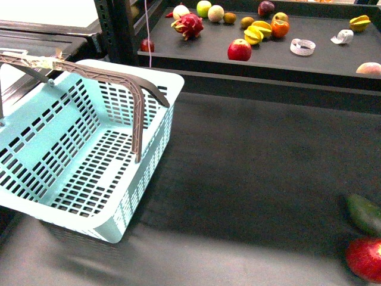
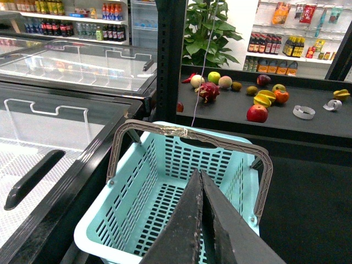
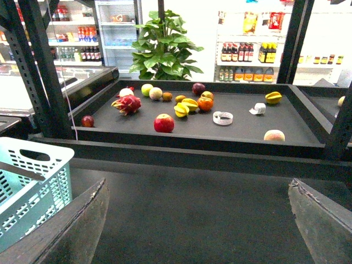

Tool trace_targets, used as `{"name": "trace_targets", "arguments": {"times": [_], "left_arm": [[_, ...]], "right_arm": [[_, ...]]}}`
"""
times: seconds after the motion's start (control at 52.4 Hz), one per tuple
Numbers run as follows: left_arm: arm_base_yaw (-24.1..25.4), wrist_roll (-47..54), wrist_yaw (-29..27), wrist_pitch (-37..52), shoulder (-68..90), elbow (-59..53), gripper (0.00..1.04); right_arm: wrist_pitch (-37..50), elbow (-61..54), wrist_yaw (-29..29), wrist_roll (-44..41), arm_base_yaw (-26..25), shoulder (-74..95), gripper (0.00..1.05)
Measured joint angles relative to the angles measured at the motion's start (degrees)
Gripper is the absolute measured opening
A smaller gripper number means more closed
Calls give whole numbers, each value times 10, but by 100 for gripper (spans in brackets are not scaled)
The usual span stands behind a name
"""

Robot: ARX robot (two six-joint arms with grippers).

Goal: Pick mango with right arm and hold basket with left

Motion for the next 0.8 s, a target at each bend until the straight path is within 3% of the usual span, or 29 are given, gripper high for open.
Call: {"name": "trace_targets", "arguments": {"times": [0.496, 0.515, 0.573, 0.63, 0.668, 0.706, 0.744, 0.802], "left_arm": [[0, 0, 0, 0, 0, 0, 98], [-7, -4, -18, 4, 3, 0, 97], [-83, -75, -248, 113, 83, 0, 96], [-124, -137, -357, 180, 169, 0, 96], [-141, -172, -397, 221, 232, 1, 96], [-131, -200, -379, 275, 304, 2, 97], [-66, -231, -293, 386, 446, 21, 96], [-1, -263, -226, 484, 590, 72, 96]], "right_arm": [[0, 0, 0, 0, 0, 0, 97], [0, 0, 0, 0, 0, 0, 97], [0, 0, 0, 0, 0, 0, 97], [0, 0, 0, 0, 0, 0, 97], [0, 0, 0, 0, 0, 0, 97], [0, 0, 0, 0, 0, 0, 97], [0, 0, 0, 0, 0, 0, 97], [0, 0, -1, 0, 0, 0, 97]]}}
